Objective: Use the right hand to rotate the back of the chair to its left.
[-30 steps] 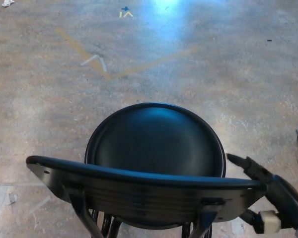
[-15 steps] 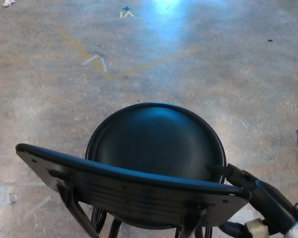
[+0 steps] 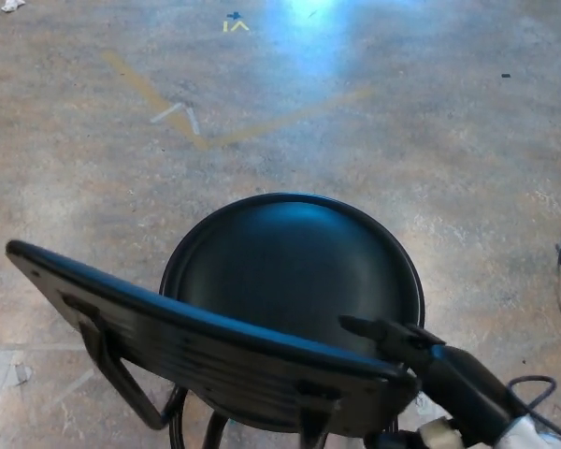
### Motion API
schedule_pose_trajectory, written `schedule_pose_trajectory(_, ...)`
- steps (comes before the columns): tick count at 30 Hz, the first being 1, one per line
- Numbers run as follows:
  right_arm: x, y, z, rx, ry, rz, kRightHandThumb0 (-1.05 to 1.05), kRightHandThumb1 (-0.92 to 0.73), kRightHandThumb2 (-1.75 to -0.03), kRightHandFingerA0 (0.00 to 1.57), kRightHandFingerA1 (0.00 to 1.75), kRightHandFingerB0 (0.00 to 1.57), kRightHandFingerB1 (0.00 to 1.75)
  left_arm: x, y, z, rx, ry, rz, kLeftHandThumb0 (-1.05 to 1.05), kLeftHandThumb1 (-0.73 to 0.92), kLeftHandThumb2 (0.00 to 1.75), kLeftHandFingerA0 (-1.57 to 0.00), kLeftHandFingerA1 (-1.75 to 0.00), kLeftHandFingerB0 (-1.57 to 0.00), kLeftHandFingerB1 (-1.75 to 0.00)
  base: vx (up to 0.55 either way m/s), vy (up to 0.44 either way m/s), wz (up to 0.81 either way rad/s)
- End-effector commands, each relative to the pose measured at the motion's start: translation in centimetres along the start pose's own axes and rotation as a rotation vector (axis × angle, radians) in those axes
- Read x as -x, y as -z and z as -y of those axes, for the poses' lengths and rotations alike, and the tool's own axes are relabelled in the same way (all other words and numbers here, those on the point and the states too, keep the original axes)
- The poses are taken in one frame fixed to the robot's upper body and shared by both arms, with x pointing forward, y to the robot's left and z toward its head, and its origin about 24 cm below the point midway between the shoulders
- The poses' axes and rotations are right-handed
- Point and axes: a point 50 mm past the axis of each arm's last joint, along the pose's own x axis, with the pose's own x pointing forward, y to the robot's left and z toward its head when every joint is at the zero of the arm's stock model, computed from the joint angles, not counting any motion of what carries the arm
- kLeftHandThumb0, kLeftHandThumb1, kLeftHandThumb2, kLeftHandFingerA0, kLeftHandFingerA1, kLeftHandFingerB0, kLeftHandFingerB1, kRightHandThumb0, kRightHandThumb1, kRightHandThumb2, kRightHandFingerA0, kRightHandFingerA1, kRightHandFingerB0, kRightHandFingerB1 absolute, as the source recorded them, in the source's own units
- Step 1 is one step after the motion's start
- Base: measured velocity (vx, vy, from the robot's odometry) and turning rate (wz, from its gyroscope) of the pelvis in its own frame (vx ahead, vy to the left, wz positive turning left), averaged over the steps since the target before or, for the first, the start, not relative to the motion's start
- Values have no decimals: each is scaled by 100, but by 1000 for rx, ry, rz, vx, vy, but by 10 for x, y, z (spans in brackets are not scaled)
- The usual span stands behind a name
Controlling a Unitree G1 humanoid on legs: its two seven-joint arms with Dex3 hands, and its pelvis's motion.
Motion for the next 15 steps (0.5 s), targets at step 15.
schedule_pose_trajectory(15, -43, -46, -25, 46, -132, 145, -105, -71, -112, 0, 42, 0, 42, 0, 1, -5, -53, -9, -3, -45, 77, 63, -54, -47, -48, -41, 0, 0, 0)
